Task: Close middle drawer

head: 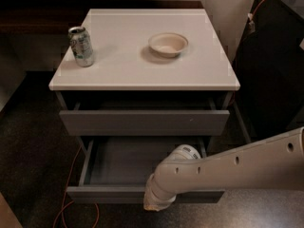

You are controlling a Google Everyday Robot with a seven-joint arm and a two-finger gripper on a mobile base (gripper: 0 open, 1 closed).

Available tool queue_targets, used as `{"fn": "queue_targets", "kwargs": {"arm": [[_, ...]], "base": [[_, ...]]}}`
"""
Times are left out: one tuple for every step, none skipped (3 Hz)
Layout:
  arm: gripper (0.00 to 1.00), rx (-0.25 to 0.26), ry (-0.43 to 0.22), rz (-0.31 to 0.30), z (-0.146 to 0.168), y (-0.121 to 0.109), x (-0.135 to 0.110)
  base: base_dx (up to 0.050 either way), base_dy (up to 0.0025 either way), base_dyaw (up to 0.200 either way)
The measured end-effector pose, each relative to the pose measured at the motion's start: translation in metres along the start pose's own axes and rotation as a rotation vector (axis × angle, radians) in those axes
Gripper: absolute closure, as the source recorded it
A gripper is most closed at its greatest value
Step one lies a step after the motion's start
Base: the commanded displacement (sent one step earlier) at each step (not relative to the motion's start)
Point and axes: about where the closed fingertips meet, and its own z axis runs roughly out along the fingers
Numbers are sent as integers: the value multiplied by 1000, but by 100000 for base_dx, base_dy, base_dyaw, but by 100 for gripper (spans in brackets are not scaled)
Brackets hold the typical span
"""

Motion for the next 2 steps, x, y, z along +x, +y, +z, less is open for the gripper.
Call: {"fn": "queue_targets", "kwargs": {"arm": [[100, 0, 41, 38, 31, 5, 29], [100, 49, 30, 51, 46, -5, 43]], "base": [[0, 0, 0], [0, 0, 0]]}}
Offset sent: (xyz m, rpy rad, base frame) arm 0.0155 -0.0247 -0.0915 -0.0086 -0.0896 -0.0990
